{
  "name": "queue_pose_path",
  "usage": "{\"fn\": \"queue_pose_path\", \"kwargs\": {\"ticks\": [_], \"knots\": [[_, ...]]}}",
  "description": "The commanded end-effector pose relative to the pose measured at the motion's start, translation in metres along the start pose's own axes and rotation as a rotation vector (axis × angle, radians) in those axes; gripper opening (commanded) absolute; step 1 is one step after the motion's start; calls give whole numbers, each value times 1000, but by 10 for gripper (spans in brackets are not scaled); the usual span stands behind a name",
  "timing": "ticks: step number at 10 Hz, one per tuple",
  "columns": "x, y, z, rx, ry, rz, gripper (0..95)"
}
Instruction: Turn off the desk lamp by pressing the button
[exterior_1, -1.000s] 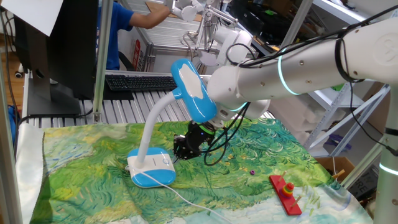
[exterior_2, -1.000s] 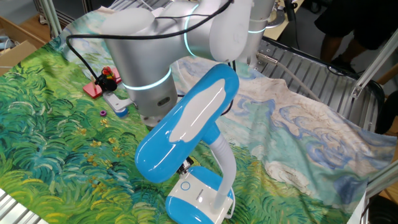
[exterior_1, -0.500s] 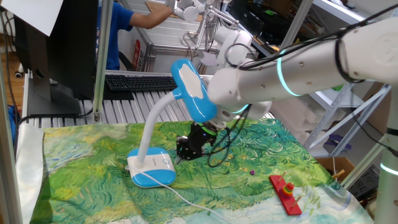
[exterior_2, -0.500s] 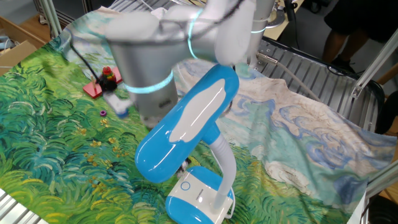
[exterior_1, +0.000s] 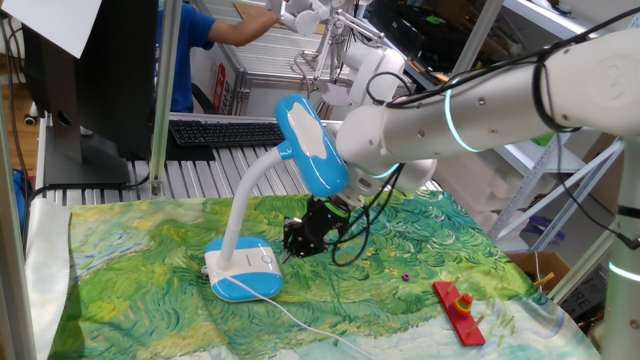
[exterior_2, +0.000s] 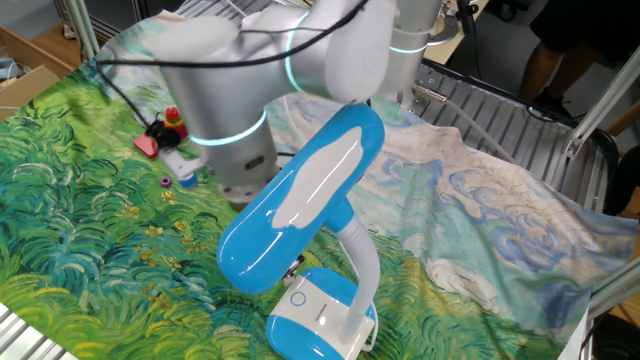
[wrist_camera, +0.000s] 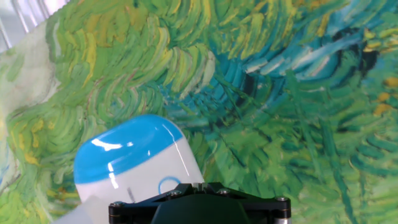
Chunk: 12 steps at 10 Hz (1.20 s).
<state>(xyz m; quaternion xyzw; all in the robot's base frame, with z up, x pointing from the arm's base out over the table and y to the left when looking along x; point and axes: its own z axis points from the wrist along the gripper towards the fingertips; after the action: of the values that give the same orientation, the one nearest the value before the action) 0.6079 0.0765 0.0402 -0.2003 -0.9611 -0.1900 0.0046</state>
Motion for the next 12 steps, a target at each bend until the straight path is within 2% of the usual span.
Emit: {"fn": "queue_pose_path", "kwargs": {"ticks": [1, 2, 5, 6, 12], "knots": [[-3, 0, 3, 9, -2, 9, 0], [-3, 0, 3, 10, 0, 21, 0], [-3, 0, 3, 38, 2, 80, 0], [-3, 0, 3, 44, 10, 101, 0], [-3, 0, 3, 45, 43, 160, 0]]}}
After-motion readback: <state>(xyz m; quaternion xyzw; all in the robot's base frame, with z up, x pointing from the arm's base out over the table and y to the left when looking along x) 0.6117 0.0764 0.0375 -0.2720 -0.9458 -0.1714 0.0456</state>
